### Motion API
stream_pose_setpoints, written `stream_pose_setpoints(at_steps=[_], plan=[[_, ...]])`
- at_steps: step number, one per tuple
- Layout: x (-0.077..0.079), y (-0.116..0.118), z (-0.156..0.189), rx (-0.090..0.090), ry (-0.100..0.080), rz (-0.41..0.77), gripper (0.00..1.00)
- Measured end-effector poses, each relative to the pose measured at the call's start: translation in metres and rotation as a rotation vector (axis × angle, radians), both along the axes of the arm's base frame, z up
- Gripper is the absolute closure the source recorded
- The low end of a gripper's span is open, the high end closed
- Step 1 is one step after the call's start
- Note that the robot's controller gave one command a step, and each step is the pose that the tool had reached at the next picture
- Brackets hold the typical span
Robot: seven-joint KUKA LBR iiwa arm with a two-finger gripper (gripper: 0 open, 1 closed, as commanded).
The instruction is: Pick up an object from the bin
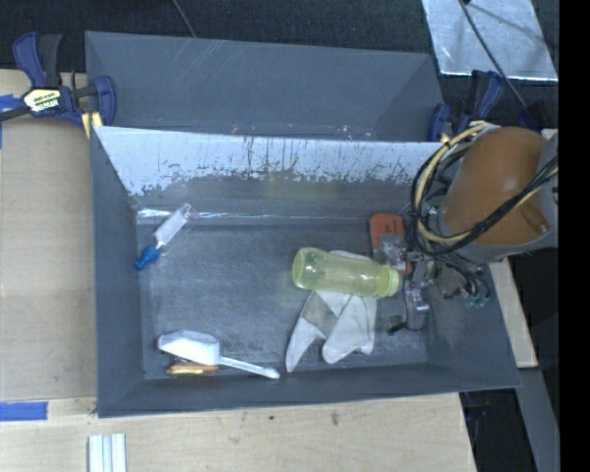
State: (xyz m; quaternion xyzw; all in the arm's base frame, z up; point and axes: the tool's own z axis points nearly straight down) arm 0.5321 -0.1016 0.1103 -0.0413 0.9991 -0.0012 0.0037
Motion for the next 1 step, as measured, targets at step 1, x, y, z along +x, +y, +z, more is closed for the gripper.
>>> stream_pose_setpoints(at_steps=[1], plan=[[0.01,0.027,-0.032,0.002,0.0,0.016,1.0]])
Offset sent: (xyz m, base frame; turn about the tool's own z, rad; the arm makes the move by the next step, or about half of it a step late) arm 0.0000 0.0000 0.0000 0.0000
